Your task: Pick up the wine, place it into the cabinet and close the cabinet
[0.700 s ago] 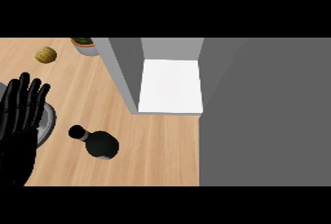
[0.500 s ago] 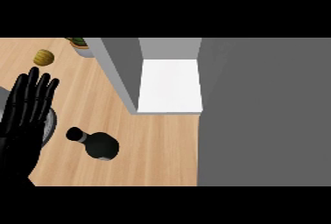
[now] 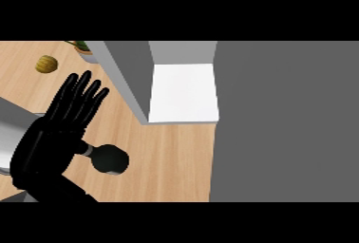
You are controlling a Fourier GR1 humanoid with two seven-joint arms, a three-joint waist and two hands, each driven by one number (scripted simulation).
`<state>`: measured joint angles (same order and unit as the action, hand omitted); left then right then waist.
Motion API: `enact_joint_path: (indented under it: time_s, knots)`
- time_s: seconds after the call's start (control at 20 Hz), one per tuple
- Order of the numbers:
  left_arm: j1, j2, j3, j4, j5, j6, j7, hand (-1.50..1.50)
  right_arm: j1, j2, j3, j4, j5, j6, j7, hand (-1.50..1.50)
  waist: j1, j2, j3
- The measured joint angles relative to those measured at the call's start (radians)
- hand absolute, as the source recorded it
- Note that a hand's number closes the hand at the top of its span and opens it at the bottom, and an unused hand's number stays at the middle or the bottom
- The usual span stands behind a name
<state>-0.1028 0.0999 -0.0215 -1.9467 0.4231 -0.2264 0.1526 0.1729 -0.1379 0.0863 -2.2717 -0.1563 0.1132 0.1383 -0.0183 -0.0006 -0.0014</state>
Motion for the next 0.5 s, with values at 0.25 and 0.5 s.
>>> enact_joint_path:
  time_s: [0.25,0.5]
  knots:
    - [-0.035,-0.011,-0.01,-0.026,0.061,0.033,0.101,-1.5,0.013,-0.001,-0.002,-0.055,-0.031,0.01,0.071,-1.5,0.011,0.0,0.001]
    - [-0.021,-0.004,0.0,-0.068,0.098,0.032,0.148,-1.5,0.021,-0.017,-0.059,-0.099,-0.089,0.04,0.118,-1.5,0.015,0.0,0.001]
